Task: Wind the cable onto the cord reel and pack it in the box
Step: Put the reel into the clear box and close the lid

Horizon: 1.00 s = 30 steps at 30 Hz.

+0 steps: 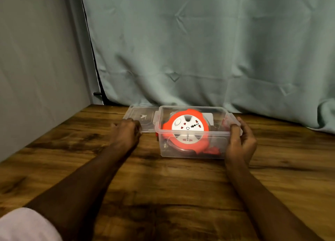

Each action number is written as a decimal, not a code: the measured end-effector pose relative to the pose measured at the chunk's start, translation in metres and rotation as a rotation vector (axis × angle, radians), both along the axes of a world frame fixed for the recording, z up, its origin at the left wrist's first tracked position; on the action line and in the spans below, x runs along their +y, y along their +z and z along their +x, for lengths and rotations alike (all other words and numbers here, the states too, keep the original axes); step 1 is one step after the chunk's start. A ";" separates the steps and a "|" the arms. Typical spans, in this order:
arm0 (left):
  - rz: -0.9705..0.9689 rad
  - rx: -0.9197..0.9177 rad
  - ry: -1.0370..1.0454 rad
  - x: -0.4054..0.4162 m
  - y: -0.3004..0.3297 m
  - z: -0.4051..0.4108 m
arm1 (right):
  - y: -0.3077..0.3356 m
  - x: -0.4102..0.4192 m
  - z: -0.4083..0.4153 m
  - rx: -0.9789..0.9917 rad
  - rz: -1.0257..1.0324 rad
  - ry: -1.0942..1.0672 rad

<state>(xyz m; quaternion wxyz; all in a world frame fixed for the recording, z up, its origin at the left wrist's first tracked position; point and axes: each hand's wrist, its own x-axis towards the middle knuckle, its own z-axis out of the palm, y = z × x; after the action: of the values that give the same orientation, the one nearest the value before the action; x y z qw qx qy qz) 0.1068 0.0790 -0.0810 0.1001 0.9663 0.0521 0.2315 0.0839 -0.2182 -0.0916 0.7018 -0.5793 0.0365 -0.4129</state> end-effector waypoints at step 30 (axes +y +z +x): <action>-1.131 -0.045 -0.065 -0.056 0.082 -0.020 | 0.017 0.005 -0.015 -0.059 0.013 -0.018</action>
<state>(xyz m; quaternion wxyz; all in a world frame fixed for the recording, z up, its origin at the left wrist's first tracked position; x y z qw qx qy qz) 0.0871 0.0229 0.0012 0.6102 0.7583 0.1361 0.1850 0.0685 -0.2133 -0.0747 0.7026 -0.5620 0.0239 -0.4358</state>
